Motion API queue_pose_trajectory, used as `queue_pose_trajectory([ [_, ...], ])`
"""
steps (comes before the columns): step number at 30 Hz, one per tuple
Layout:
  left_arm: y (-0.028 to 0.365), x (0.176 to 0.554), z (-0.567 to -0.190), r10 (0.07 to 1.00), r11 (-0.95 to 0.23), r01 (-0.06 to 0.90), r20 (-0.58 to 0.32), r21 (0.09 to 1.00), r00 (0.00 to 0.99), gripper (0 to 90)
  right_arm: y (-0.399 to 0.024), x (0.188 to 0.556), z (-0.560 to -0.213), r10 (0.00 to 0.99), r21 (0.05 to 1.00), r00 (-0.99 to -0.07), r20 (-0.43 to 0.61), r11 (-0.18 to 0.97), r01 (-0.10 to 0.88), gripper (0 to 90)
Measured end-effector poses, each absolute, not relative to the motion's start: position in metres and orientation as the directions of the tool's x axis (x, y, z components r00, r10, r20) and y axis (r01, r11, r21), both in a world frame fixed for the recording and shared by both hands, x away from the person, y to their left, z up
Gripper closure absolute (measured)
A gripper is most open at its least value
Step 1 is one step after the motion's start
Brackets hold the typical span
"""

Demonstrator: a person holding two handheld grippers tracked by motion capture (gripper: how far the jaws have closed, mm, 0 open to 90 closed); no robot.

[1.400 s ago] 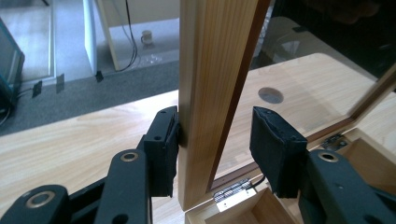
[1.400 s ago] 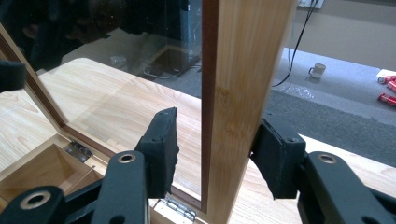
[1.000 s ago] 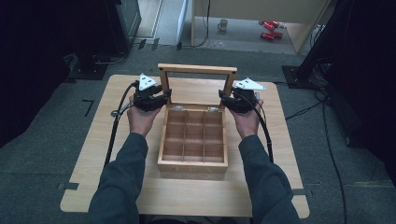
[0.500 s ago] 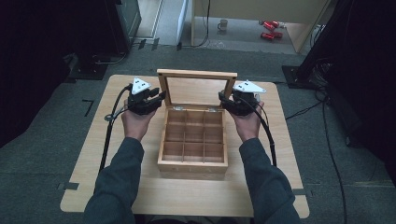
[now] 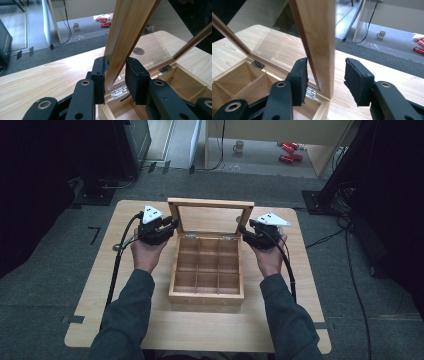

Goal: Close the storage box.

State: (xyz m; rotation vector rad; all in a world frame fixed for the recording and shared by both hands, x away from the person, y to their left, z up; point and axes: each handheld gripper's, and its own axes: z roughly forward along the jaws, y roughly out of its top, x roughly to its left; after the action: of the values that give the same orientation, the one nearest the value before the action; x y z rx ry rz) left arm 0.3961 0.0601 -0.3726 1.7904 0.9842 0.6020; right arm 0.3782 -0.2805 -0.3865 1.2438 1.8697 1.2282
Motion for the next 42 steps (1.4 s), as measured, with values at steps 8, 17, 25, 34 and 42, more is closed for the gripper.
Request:
queue_pose_trajectory([
  [8,0.060,0.395,-0.372,0.835,-0.200,0.358,-0.032,0.912,0.550,70.9,-0.284,0.373,-0.382,0.905,0.916,-0.425,0.006,0.165,0.365,68.9],
  [17,0.063,0.392,-0.370,0.831,-0.209,0.349,-0.022,0.913,0.557,74.1,-0.283,0.370,-0.379,0.905,0.919,-0.426,0.003,0.166,0.358,75.1],
  [25,0.062,0.390,-0.372,0.832,-0.212,0.352,-0.022,0.912,0.555,73.9,-0.283,0.366,-0.376,0.902,0.919,-0.431,0.003,0.168,0.358,73.8],
  [34,0.064,0.385,-0.377,0.826,-0.211,0.354,-0.028,0.911,0.563,73.9,-0.281,0.362,-0.375,0.902,0.918,-0.431,0.001,0.170,0.358,72.2],
  [42,0.065,0.381,-0.378,0.823,-0.212,0.356,-0.030,0.910,0.567,73.6,-0.281,0.359,-0.376,0.900,0.916,-0.435,-0.002,0.176,0.360,72.1],
])
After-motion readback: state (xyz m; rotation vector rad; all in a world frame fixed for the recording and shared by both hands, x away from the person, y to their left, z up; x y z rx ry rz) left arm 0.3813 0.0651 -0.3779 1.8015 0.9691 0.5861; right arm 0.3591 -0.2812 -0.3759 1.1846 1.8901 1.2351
